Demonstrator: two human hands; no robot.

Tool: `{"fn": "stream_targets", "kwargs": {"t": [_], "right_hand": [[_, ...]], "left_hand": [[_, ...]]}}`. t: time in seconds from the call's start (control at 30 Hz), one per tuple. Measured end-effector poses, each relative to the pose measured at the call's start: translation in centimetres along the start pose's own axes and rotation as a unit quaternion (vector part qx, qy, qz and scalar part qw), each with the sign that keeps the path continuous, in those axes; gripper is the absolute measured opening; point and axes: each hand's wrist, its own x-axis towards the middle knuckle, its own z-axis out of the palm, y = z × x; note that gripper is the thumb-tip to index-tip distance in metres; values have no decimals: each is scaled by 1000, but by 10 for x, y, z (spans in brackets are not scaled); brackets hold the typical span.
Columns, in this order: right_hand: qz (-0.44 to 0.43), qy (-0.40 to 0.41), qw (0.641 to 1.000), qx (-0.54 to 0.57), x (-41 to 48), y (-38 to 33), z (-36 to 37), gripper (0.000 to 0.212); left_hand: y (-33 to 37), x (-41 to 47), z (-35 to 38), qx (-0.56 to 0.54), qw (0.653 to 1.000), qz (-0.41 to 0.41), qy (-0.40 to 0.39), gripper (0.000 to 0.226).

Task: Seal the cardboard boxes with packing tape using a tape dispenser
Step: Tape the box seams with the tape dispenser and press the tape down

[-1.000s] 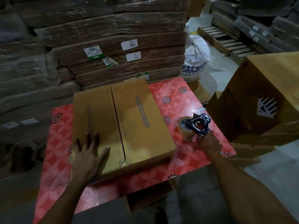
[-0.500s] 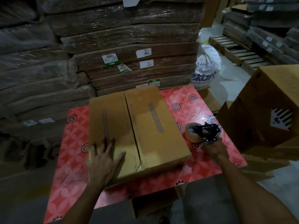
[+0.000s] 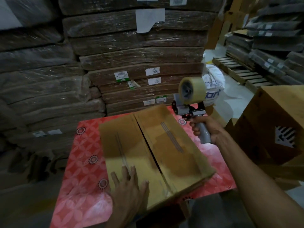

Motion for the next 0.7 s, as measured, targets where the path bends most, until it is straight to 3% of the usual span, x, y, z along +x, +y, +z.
{"fn": "stream_targets", "kwargs": {"t": [0.07,0.13,0.17,0.23,0.27,0.37,0.4,0.43,0.6,0.7], "right_hand": [[8,-58,998,23,-5,0,22,24],[22,-96,995,29,-9,8,44,23],[29,-112,993,33,-9,14,54,15],[37,-130,990,41,-9,26,73,5],[37,-137,989,38,-7,32,81,12],[25,-152,988,16,-4,46,103,45],[17,-156,988,8,-3,48,111,53],[6,-156,988,-1,-3,50,118,57],[-41,-143,989,-27,7,56,140,59],[-38,-131,990,-36,16,62,146,51]], "left_hand": [[3,-5,-15,0,999,-31,-19,75],[-1,4,-35,-17,999,-12,39,61],[-3,10,-49,-57,997,18,57,54],[-11,40,-75,-270,959,68,49,42],[-15,56,-91,-409,910,66,7,37],[-21,105,-129,-734,668,-17,-122,41],[-24,119,-137,-773,614,-34,-157,48],[-28,132,-142,-787,586,-36,-190,54],[-41,170,-156,-789,530,59,-304,45],[-49,188,-158,-778,535,68,-323,32]]}}
